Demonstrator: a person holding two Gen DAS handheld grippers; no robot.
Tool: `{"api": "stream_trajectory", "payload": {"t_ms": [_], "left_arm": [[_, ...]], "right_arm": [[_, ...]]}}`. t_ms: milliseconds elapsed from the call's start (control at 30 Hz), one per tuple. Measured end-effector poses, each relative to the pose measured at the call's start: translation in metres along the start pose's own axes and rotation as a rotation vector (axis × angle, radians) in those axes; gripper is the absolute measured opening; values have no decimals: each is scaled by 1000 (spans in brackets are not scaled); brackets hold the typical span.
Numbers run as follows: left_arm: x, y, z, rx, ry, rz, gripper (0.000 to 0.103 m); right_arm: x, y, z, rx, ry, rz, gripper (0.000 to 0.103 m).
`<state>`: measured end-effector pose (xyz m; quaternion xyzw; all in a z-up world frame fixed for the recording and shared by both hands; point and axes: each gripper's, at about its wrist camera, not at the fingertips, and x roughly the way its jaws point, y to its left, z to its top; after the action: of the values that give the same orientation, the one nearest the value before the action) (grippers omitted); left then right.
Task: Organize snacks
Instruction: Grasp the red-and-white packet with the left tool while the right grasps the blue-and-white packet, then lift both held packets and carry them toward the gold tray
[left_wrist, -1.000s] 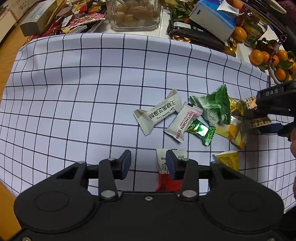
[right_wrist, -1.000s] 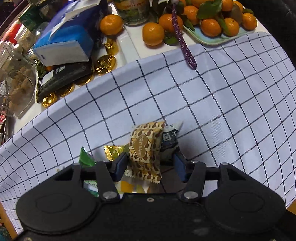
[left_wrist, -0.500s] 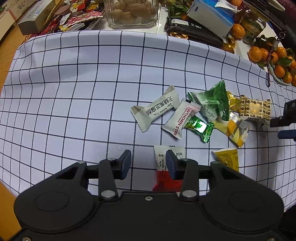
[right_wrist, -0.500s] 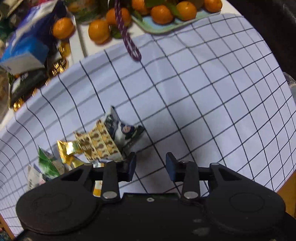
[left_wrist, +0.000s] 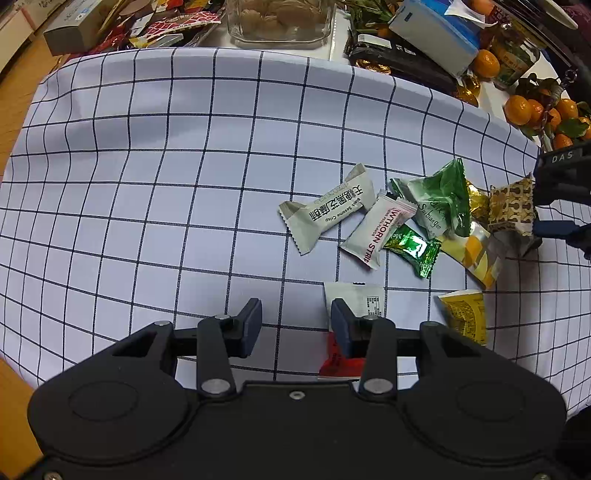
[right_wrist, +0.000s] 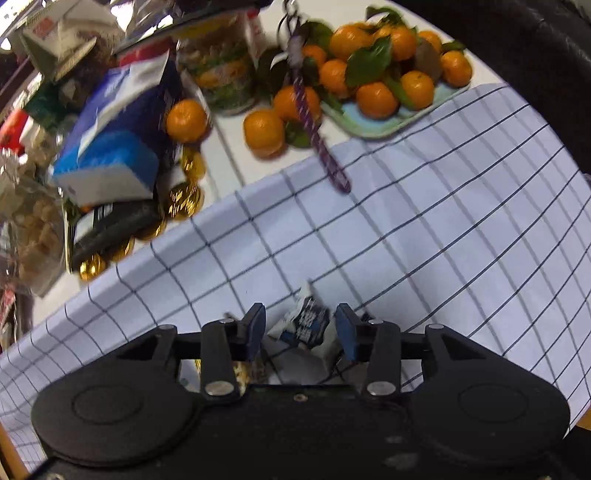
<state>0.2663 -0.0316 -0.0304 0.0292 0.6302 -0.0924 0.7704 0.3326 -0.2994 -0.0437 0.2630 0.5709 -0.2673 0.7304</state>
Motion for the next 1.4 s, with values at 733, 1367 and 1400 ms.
{"api": "stream_trajectory", "payload": {"t_ms": [733,1367,1400], "left_arm": [[25,-35,-12,110,47,-90,49],[34,-35,-11,77,71,-102,45],[32,-30,-12,72,71,-109,44]], "right_arm": [[-33,-13,2,-86,9,119,45],[13,-5,-1,-142,15,-17,51],[15,-3,-3,-157,-3,-43,51]]}}
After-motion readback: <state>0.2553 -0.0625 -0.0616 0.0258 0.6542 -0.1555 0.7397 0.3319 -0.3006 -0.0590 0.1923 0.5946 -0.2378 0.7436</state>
